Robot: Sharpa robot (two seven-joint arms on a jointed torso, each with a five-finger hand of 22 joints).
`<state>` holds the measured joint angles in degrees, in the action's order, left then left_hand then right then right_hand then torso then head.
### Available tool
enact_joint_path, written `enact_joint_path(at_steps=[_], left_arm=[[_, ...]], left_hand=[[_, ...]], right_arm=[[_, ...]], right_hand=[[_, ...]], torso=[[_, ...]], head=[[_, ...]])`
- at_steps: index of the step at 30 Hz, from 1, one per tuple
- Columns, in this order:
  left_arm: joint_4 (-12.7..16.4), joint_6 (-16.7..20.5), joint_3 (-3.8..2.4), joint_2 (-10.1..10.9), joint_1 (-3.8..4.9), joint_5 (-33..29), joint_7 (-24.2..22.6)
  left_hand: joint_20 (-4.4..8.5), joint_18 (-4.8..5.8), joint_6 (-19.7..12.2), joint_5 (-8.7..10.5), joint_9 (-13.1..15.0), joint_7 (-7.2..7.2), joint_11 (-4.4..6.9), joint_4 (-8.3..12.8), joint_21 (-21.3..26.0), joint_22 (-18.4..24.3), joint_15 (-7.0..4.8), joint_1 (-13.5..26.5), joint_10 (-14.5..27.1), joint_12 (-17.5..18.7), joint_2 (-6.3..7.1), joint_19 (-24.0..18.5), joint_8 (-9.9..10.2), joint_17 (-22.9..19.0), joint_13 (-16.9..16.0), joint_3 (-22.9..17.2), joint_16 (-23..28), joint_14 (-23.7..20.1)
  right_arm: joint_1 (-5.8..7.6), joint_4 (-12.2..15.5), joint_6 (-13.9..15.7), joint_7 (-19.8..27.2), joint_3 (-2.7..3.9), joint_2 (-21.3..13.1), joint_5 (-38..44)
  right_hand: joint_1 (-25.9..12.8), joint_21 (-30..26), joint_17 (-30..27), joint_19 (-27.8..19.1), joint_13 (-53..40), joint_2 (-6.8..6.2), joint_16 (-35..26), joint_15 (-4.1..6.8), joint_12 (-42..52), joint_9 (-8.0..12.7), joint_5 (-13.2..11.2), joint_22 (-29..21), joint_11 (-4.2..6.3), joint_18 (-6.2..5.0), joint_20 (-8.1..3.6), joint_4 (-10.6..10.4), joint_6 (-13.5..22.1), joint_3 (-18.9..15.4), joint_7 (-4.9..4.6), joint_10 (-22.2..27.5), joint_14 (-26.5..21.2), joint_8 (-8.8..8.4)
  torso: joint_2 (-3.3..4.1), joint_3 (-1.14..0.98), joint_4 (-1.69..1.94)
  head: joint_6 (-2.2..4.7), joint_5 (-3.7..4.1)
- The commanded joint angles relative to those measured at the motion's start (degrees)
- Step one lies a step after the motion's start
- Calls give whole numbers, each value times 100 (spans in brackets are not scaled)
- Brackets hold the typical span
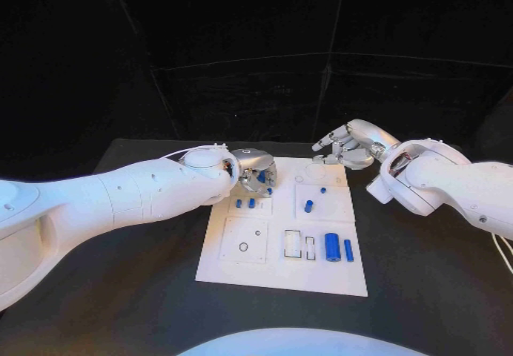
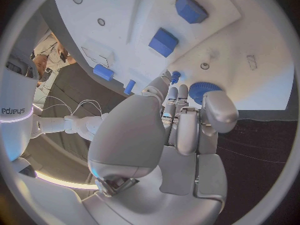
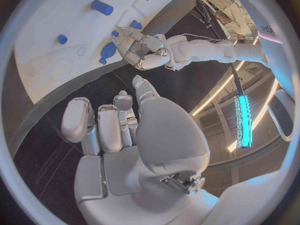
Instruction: Assemble the parts on the task board
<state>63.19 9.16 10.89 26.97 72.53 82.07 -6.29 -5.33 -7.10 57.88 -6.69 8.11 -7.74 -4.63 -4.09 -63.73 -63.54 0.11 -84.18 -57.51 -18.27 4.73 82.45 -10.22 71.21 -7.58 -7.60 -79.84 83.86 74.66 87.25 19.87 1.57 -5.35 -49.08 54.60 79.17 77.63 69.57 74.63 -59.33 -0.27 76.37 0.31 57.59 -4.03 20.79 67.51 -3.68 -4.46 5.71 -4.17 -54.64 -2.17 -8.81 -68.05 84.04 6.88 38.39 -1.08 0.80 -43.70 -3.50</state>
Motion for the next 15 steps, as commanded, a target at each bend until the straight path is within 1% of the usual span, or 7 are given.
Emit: enact_joint_path(at_steps=[1, 5, 9, 13, 15], left_arm=[[-33, -159, -6, -27, 6, 179, 187], [-88, -230, -6, -74, 5, 194, 238], [-160, -238, -7, -123, -5, 200, 250], [-209, -248, -8, -153, -13, 202, 255], [-233, -259, -8, -170, -17, 203, 247]], left_hand=[[3, 114, 62, -31, -12, 6, 6, 2, -41, -16, -48, -24, -75, 40, -71, 30, 40, -17, 33, -69, -9, 224], [9, 116, 117, -31, -26, 13, 16, 19, -54, -35, -55, -39, -148, 82, -86, 35, 55, -29, 76, -129, -8, 228], [15, 121, 167, -27, -40, 16, 23, 14, -75, -61, -61, -13, -222, 117, -90, 42, 69, -42, 112, -169, -8, 230], [22, 127, 210, -27, -52, 23, 33, 15, -107, -98, -69, 5, -288, 148, -84, 54, 83, -62, 141, -203, -4, 231], [24, 128, 221, -26, -56, 25, 36, 16, -114, -106, -71, 10, -307, 158, -80, 56, 88, -66, 149, -212, -4, 232]], right_arm=[[11, 10, 45, 53, 3, 7, -3], [11, 10, 39, 53, 4, 13, -3], [11, 11, 32, 53, 4, 21, -3], [11, 12, 28, 53, 4, 24, -3], [11, 14, 27, 54, 4, 26, -3]], right_hand=[[31, -36, -5, -27, 5, 18, -28, 30, -30, 6, 17, -6, -1, -63, 6, -26, 32, 10, -1, 27, 157, -10], [31, -36, -5, -27, 5, 18, -28, 30, -30, 6, 17, -6, -1, -63, 6, -26, 32, 10, -1, 27, 157, -10], [32, -35, 6, -22, 13, 18, -24, 31, -37, 4, 17, -2, 0, -62, 6, -30, 27, 9, 0, 23, 159, -6], [32, -35, 6, -22, 13, 18, -24, 31, -37, 4, 17, -2, 0, -62, 6, -30, 27, 9, 0, 23, 159, -6], [32, -35, 6, -22, 13, 18, -24, 31, -37, 4, 17, -2, 0, -62, 6, -30, 27, 9, 0, 23, 159, -6]], torso=[[-4, -1, 3], [-4, -2, 7], [-4, -3, 0], [-4, -1, 1], [-4, -5, 4]], head=[[-7, 1], [-9, 6], [-9, -2], [-11, 5], [-12, 4]])
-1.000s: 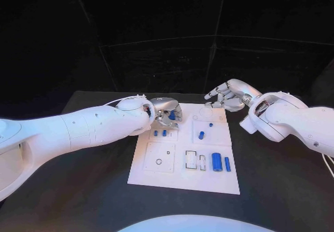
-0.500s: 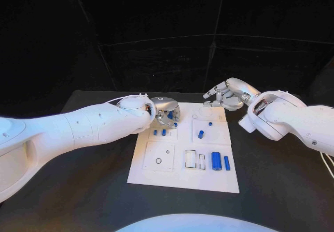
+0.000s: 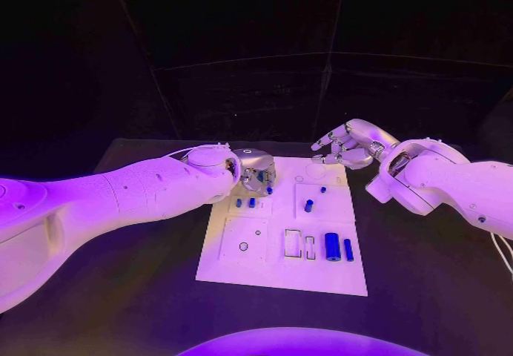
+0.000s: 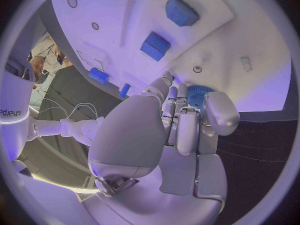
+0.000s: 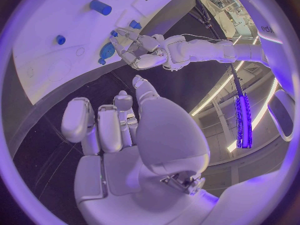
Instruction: Assemble the parts on the task board
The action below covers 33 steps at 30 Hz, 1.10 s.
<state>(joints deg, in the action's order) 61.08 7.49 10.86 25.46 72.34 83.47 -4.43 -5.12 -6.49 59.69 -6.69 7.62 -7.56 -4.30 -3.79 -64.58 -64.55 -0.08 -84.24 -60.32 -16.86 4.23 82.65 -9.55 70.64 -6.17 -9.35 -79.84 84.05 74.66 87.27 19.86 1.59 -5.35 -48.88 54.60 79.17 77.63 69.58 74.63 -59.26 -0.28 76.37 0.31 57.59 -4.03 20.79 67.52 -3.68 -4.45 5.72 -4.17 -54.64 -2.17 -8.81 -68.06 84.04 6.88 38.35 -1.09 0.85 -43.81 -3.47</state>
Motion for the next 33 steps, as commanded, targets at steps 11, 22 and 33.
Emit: enact_joint_path(at_steps=[11, 22, 33], left_arm=[[-84, -134, -6, -83, -16, 63, 36], [-94, -137, -7, -141, -30, 62, 2], [-109, -190, -8, -151, -33, 62, 30]], left_hand=[[12, 84, 59, -18, -32, 13, 10, -22, -98, -81, -60, 72, -94, 67, 17, 59, 60, -93, 43, -50, 30, 202], [17, 95, 19, -18, -73, 9, 9, -15, -143, -133, -62, 108, -123, 142, 65, 74, 140, -178, 87, -70, 64, 192], [19, 97, 32, -21, -83, 14, 14, -6, -152, -145, -66, 102, -150, 161, 57, 77, 156, -204, 100, -97, 72, 190]], right_arm=[[11, 18, 29, 52, 4, 18, -3], [11, 21, 31, 57, 4, 24, -3], [11, 25, 30, 55, 4, 22, -3]], right_hand=[[32, -35, 6, -22, 5, 19, -24, 31, -37, 5, 17, -3, 0, -62, 6, -30, 27, 9, 1, 23, 159, -6], [32, -35, 6, -22, 5, 19, -24, 31, -37, 5, 17, -3, 0, -62, 6, -30, 27, 9, 1, 23, 159, -6], [32, -35, 6, -22, 5, 19, -24, 31, -37, 5, 17, -3, 0, -62, 6, -30, 27, 9, 1, 23, 159, -6]], torso=[[-2, 0, 3], [-1, 0, -1], [-1, -4, 6]], head=[[-6, 9], [4, 21], [10, 34]])
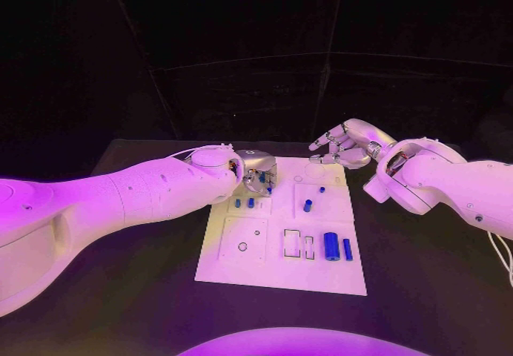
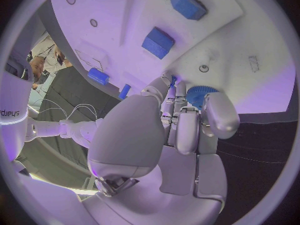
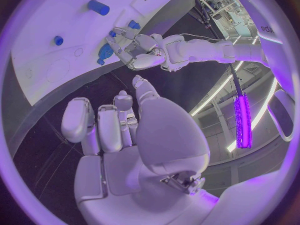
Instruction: Assemble the parts on the task board
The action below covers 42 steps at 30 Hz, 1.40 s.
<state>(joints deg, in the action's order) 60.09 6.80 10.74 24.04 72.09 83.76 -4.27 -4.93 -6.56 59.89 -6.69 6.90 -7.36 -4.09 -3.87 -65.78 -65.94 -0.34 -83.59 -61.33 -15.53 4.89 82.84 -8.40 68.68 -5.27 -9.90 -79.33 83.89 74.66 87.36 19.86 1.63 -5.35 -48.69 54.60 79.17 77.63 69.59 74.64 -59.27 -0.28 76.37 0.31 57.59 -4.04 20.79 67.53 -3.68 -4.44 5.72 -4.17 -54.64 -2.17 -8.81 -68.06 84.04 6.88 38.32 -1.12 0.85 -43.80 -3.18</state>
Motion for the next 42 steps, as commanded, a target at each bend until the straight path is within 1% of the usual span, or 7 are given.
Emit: enact_joint_path(at_steps=[1, 9, 14, 19, 28, 37, 42], left_arm=[[-17, -133, 5, -8, -8, 33, 20], [-39, -187, 5, -18, -8, 34, 25], [-30, 8, 5, -18, -10, 34, -48], [-9, 314, 4, 8, -17, 22, -175], [200, 512, -13, 201, -21, -242, -272], [598, 555, -266, 527, -22, -474, -272], [765, 431, -331, 757, -21, -533, -216]], left_hand=[[2, 103, 34, -24, -14, -3, -3, 8, -30, -7, -44, 28, -72, 39, -22, 58, 45, -13, 18, -68, 21, 207], [51, 115, 328, -16, -6, 44, 72, 150, -99, -93, -110, -147, -414, 86, -182, 77, 5, -23, 38, -410, 0, 216], [84, 130, 474, -1, -1, 47, 102, 287, -163, -167, -138, -229, -590, 157, -240, 95, -4, -26, 43, -673, -15, 221], [71, 140, 536, 14, -32, 15, 71, 467, -177, -201, -113, -71, -730, 379, -134, 97, 94, -48, 65, -1079, -38, 222], [60, 134, 531, 19, -62, -25, 48, 534, -167, -209, -92, 137, -750, 554, -35, 92, 187, -100, 79, -1283, -37, 212], [53, 132, 543, 24, -68, -29, 42, 536, -156, -205, -86, 231, -770, 602, 3, 89, 210, -114, 77, -1317, -39, 210], [51, 133, 551, 26, -69, -26, 43, 534, -161, -212, -85, 266, -780, 616, 16, 91, 216, -121, 75, -1323, -38, 208]], right_arm=[[12, 17, 30, 51, 4, 3, -3], [12, 20, 30, 49, 4, 2, -2], [12, 20, 33, 52, 4, 3, -2], [12, 18, 32, 54, 4, 3, -2], [12, 15, 30, 55, 4, -5, -2], [11, -28, -3, 49, 4, 7, -2], [11, -42, -13, 42, 4, 1, -2]], right_hand=[[32, -35, 5, -23, 6, 19, -24, 31, -37, 5, 17, -3, 0, -63, 5, -30, 27, 9, 1, 24, 159, -6], [37, -41, -17, -25, 18, 16, -42, 32, -44, 4, 16, -10, 2, -64, 4, -33, 23, 7, 2, 15, 156, -3], [37, -41, -17, -25, 18, 16, -42, 32, -44, 4, 16, -10, 2, -64, 4, -33, 23, 7, 2, 15, 156, -3], [38, -40, -13, -22, 11, 17, -42, 33, -34, 3, 15, -6, 3, -63, 4, -35, 19, 7, 3, 3, 157, 0], [38, -40, -13, -22, 11, 17, -42, 33, -34, 3, 15, -6, 3, -63, 4, -35, 19, 7, 3, 3, 157, 0], [38, -40, -13, -22, 11, 17, -42, 33, -34, 3, 15, -6, 3, -63, 4, -35, 19, 7, 3, 3, 157, 0], [38, -40, -13, -22, 11, 17, -42, 33, -34, 3, 15, -6, 3, -63, 4, -35, 19, 7, 3, 3, 157, 0]], torso=[[1, 0, 4], [1, 3, 2], [1, 1, 5], [-2, 3, 9], [-2, 3, 16], [-3, 4, 20], [-3, 1, 18]], head=[[7, 2], [2, 9], [1, 12], [-1, 17], [5, 8], [27, -31], [15, -47]])
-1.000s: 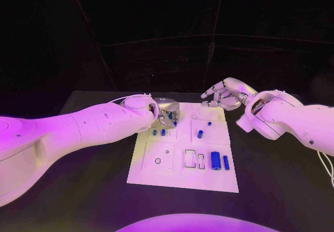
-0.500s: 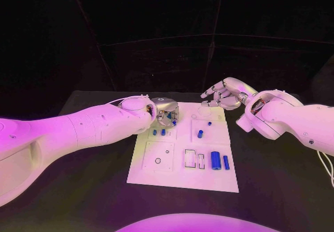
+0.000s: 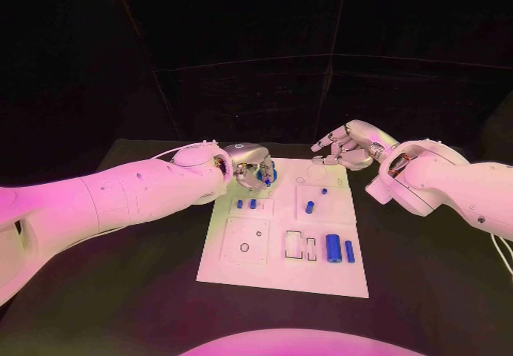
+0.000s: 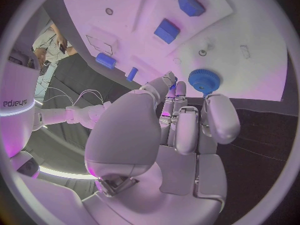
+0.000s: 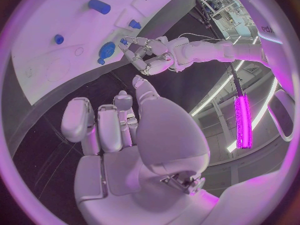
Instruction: Assemble the parts on the task board
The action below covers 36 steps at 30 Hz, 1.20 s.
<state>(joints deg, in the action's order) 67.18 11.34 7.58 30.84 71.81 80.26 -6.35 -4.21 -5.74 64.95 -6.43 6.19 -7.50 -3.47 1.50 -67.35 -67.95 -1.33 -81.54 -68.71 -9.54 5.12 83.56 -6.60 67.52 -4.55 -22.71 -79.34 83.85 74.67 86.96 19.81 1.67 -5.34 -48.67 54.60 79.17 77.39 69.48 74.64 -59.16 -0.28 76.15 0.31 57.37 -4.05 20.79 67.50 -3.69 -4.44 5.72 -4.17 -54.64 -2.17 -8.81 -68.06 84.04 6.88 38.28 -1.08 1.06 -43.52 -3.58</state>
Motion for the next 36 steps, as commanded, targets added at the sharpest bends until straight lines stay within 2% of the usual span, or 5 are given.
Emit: enact_joint_path(at_steps=[1, 6, 11, 19, 36], left_arm=[[69, -57, -21, 122, 8, -191, 7], [110, -237, -32, 311, 8, -246, 69], [104, -354, -29, 392, 5, -277, 80], [22, -511, -25, 402, -29, -290, 150], [-119, -607, -24, 367, -41, -292, 264]], left_hand=[[-22, 51, 46, 1, 2, -12, -19, -4, -6, -13, 14, 72, -45, 22, -3, 19, 37, -7, 3, -43, -38, 211], [-22, 54, 53, 3, 1, -8, -17, -6, -19, -27, 13, 99, -54, 33, 6, 23, 41, -16, 1, -46, -36, 210], [-22, 53, 66, 6, 1, 5, -10, -7, -18, -29, 10, 139, -72, 47, 26, 22, 46, -28, -3, -44, -34, 207], [-21, 52, 69, 8, -1, 12, -6, -7, -14, -29, 6, 175, -81, 64, 48, 21, 55, -37, -4, -38, -33, 205], [-21, 51, 69, 8, -2, 12, -5, -7, -11, -26, 6, 180, -82, 68, 49, 19, 58, -44, -4, -39, -30, 204]], right_arm=[[11, -4, -9, 37, 3, -4, -2], [11, -11, -14, 31, 3, -9, -2], [11, -14, -20, 29, 3, -6, -2], [10, -15, -21, 31, 3, -5, -2], [10, -12, -19, 35, 3, -1, -2]], right_hand=[[38, -16, -2, -22, 0, 17, -20, 33, -12, 4, 15, -3, 3, -63, 4, -35, 19, 7, 3, 4, 156, 0], [38, -16, -2, -22, 0, 17, -20, 33, -12, 4, 15, -3, 3, -63, 4, -35, 19, 7, 3, 4, 156, 0], [38, -16, -2, -22, 0, 17, -20, 33, -12, 4, 15, -3, 3, -63, 4, -35, 19, 7, 3, 4, 156, 0], [38, -16, -2, -22, 0, 17, -20, 33, -12, 4, 15, -3, 3, -63, 4, -35, 19, 7, 3, 4, 156, 0], [38, -16, -2, -22, 0, 17, -20, 33, -12, 4, 15, -3, 3, -63, 4, -35, 19, 7, 3, 4, 156, 0]], torso=[[2, -5, -6], [7, -2, 0], [5, 2, -14], [3, 0, -26], [6, 0, -22]], head=[[-14, -10], [-19, -17], [-24, -48], [-33, -51], [-40, -44]])
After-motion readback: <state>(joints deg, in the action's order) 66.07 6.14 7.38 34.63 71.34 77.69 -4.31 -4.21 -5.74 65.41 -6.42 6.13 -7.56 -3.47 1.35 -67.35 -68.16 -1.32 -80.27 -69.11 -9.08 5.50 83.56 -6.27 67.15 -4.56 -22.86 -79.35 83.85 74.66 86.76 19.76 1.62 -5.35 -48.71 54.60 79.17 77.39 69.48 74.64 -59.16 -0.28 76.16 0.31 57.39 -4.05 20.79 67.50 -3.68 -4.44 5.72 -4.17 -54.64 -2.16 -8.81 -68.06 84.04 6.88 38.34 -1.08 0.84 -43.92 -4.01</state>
